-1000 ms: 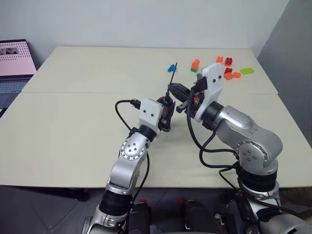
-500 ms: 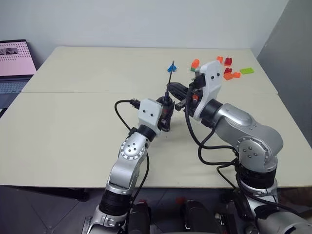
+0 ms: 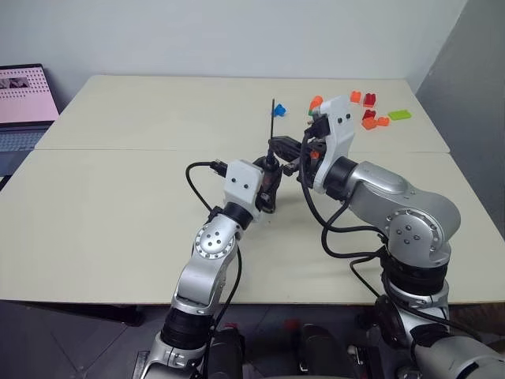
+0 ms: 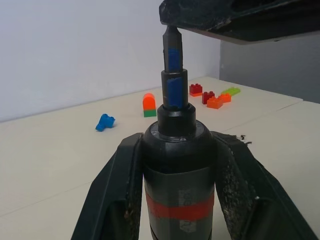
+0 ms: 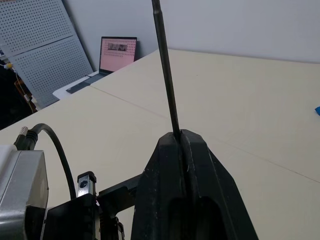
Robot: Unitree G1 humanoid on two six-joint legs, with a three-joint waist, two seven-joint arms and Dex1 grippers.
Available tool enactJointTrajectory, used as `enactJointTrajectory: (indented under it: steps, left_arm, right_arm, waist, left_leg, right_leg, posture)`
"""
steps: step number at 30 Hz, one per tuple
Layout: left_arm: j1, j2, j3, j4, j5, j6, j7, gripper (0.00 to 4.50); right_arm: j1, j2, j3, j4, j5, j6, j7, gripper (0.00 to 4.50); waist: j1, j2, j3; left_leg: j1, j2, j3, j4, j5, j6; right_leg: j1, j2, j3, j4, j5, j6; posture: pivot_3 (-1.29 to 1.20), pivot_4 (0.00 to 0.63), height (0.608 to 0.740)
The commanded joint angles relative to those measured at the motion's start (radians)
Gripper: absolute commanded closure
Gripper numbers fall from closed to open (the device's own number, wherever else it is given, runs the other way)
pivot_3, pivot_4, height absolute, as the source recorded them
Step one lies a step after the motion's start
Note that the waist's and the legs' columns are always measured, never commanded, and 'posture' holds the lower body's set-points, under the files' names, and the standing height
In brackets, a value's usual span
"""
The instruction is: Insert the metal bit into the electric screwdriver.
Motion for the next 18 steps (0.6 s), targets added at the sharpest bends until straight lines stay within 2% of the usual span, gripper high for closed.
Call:
enactJointTrajectory:
  steps: [1, 12, 14, 18]
  left_arm:
    - [0.003, 0.003, 0.003, -0.007, 0.024, 0.005, 0.012, 2.86]
    - [-0.035, 0.014, 0.006, -0.005, 0.035, 0.005, 0.008, 2.86]
    - [-0.086, 0.05, -0.003, -0.008, 0.082, 0.021, 0.004, 2.86]
    - [-0.209, 0.146, -0.035, 0.029, 0.182, 0.071, -0.028, 2.86]
  right_arm:
    - [-0.001, -0.008, 0.001, -0.025, 0.032, -0.018, 0.04, 4.3]
    - [-0.032, -0.134, -0.139, -0.004, 0.096, -0.04, 0.117, 2.05]
    - [-0.022, -0.215, -0.144, -0.008, 0.077, -0.08, 0.173, 1.61]
    - [0.004, -0.388, -0.132, -0.012, 0.028, -0.179, 0.299, 1.61]
  waist:
    - [0.0, 0.0, 0.0]
    - [0.001, 0.0, 0.0]
    - [0.0, 0.0, 0.0]
    - [0.003, 0.001, 0.002]
  left_leg:
    - [0.0, 0.0, 0.0, 0.0, 0.0, 0.0]
    - [0.0, 0.0, 0.0, 0.0, 0.0, 0.0]
    - [0.0, 0.0, 0.0, 0.0, 0.0, 0.0]
    - [-0.002, 0.0, 0.0, 0.0, 0.0, 0.0]
  right_leg:
    - [0.0, 0.0, 0.0, 0.0, 0.0, 0.0]
    - [0.0, 0.0, 0.0, 0.0, 0.0, 0.0]
    - [0.0, 0.0, 0.0, 0.0, 0.0, 0.0]
    - [-0.001, 0.001, -0.001, -0.001, 0.0, 0.001]
  posture:
    - [0.0, 0.15, 0.74]
    - [0.0, 0.15, 0.74]
    - [0.0, 0.15, 0.74]
    - [0.0, 0.15, 0.74]
